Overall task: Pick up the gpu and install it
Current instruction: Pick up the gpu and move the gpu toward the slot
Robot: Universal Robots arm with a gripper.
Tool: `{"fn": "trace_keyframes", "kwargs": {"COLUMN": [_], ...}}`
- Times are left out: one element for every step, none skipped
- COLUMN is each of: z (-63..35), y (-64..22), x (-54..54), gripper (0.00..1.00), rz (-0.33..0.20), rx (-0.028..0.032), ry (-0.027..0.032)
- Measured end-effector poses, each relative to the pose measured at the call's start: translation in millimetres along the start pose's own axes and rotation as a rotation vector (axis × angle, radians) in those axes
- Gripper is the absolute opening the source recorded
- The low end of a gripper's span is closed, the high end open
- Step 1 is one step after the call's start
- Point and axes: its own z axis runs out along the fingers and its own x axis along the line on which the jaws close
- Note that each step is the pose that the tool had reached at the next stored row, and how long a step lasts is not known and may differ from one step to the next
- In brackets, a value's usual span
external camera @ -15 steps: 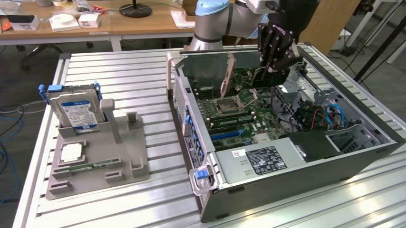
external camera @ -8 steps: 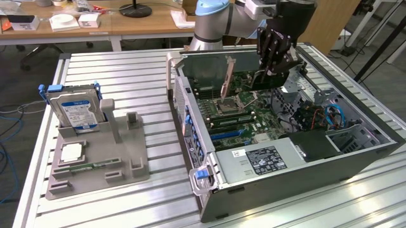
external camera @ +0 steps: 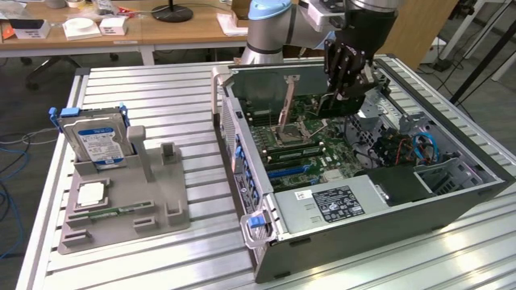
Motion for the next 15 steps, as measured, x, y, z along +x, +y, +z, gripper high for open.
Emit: {"fn": "trace_keyframes", "kwargs": {"z": [1.5,3.0,4.4,5.3,6.0,6.6,7.1,7.3,7.3,7.3,7.3,7.3,7.3,7.4,7.6], "y": [0.5,0.8,0.8,0.7,0.8,0.9,0.8,0.8,0.8,0.9,0.9,0.9,0.9,0.9,0.9], "x": [0.1,0.1,0.2,0.2,0.2,0.2,0.3,0.3,0.3,0.3,0.3,0.2,0.2,0.2,0.2], "gripper": [0.26,0.26,0.26,0.26,0.26,0.26,0.26,0.26,0.26,0.26,0.26,0.26,0.26,0.26,0.26], "rz": [0.009,0.018,0.027,0.031,0.032,0.034,0.035,0.036,0.036,0.036,0.036,0.036,0.036,0.036,0.036], "rx": [0.0004,0.0005,0.0009,0.0010,0.0011,0.0008,0.0003,0.0000,-0.0001,-0.0001,-0.0002,-0.0002,-0.0002,-0.0003,-0.0003], "ry": [0.0002,0.0003,0.0009,0.0029,0.0061,0.0103,0.0132,0.0142,0.0142,0.0142,0.0142,0.0143,0.0143,0.0143,0.0143]}}
